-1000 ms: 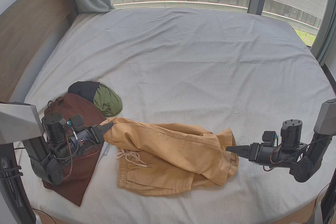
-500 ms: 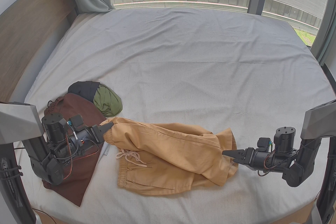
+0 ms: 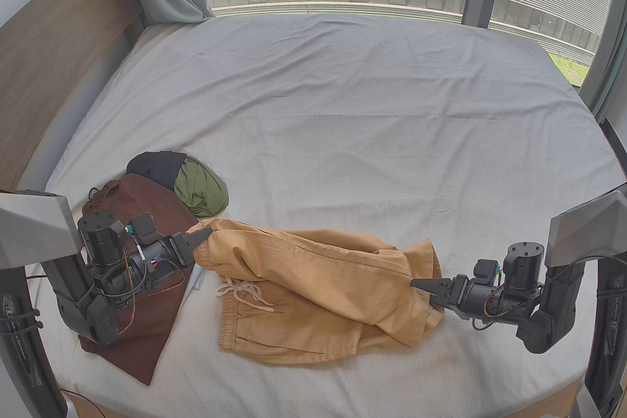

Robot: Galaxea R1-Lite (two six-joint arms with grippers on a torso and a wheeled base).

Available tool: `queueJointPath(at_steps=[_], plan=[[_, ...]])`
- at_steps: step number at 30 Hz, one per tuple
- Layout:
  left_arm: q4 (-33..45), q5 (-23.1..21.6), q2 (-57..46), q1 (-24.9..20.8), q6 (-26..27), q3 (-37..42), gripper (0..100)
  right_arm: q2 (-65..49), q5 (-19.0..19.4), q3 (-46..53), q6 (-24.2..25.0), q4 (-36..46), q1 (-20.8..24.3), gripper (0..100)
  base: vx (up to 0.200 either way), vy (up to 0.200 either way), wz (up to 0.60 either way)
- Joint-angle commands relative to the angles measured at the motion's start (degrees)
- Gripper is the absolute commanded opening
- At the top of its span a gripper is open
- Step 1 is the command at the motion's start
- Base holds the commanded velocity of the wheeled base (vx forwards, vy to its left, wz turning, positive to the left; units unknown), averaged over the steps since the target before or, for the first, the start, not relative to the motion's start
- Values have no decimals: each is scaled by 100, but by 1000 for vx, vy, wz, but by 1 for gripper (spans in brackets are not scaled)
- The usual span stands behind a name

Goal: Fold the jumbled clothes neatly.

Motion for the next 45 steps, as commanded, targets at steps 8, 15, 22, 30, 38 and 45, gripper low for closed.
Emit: queueJointPath(at_steps=[8, 15, 22, 30, 38, 45], plan=[[-1, 0, 13, -1, -3, -5, 0, 85, 9, -80, 82, -3, -2, 0, 0, 0, 0], [-1, 0, 21, -1, -3, -23, 0, -152, 27, -27, 55, -12, -37, 0, 0, 0, 0], [-1, 0, 65, 8, 5, -32, 0, -952, 202, 114, 55, 6, -169, 0, 0, 0, 0], [-10, 8, 127, 52, 5, -67, 0, -1488, 484, 289, 20, -3, -388, 0, 0, 0, 0], [-10, 8, 127, 122, 14, -137, 0, -1945, 1468, 483, 47, 6, -714, 0, 0, 0, 0], [-1, 8, 100, 122, 14, -120, 0, -1708, 1565, 474, 20, -3, -520, 0, 0, 0, 0]])
